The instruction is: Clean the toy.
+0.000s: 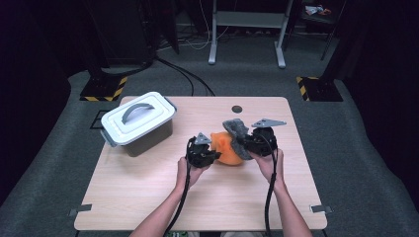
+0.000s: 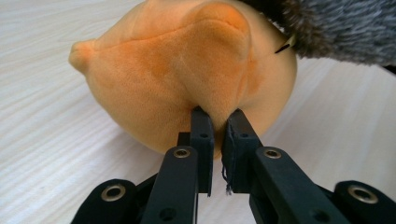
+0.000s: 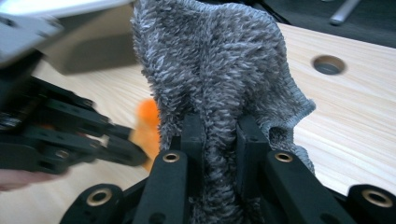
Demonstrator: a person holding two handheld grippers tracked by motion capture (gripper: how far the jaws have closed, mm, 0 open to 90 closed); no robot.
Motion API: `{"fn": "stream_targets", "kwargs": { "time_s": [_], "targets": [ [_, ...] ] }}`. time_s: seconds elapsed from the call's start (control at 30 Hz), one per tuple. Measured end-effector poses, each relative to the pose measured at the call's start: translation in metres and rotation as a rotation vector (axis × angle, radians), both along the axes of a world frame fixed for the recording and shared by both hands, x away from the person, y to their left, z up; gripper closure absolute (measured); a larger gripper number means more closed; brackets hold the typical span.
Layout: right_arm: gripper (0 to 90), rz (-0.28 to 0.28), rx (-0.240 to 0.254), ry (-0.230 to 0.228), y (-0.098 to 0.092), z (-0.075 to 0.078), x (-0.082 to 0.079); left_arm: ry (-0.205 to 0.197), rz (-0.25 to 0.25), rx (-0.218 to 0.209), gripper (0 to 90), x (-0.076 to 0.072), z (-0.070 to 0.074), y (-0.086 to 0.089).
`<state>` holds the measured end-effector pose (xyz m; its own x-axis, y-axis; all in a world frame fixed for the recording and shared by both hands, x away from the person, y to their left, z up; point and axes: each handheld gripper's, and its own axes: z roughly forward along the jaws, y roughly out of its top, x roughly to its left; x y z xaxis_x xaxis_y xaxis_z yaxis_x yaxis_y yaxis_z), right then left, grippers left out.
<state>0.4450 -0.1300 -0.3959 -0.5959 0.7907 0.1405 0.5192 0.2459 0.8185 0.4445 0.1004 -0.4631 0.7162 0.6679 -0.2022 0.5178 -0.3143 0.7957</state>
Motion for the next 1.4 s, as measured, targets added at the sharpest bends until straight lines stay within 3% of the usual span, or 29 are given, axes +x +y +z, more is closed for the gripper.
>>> {"fn": "stream_targets", "kwargs": {
  "time_s": [0.2,0.33,0.4,0.5,0.73,0.97,1.23,1.4],
  "targets": [
    [76.6,0.030,-0.017,0.027,0.019,-0.012,0.006,0.018,0.008,0.000,83.4,0.000,-0.001,0.000],
    [76.6,0.024,-0.073,0.018,0.030,-0.020,0.009,0.011,0.008,0.027,83.0,0.002,-0.006,0.002],
    [76.8,0.028,-0.147,-0.014,0.036,-0.024,0.008,0.020,0.015,0.027,82.9,0.002,-0.009,0.004],
    [76.9,0.032,-0.159,-0.017,0.038,-0.027,0.007,0.030,0.018,0.003,82.9,0.003,-0.014,0.008],
    [76.9,0.024,-0.109,0.002,0.025,-0.028,0.009,0.018,0.016,0.007,82.9,0.003,-0.014,0.007],
    [76.9,-0.018,-0.140,-0.006,0.010,-0.031,0.008,0.022,0.024,-0.004,82.8,0.003,-0.014,0.007],
    [76.9,-0.076,-0.131,0.023,-0.011,-0.038,0.009,0.022,0.022,-0.001,82.6,0.003,-0.014,0.008],
    [76.9,-0.112,-0.162,0.037,-0.024,-0.047,0.011,0.021,0.026,-0.001,82.7,0.004,-0.014,0.008]
  ]
}}
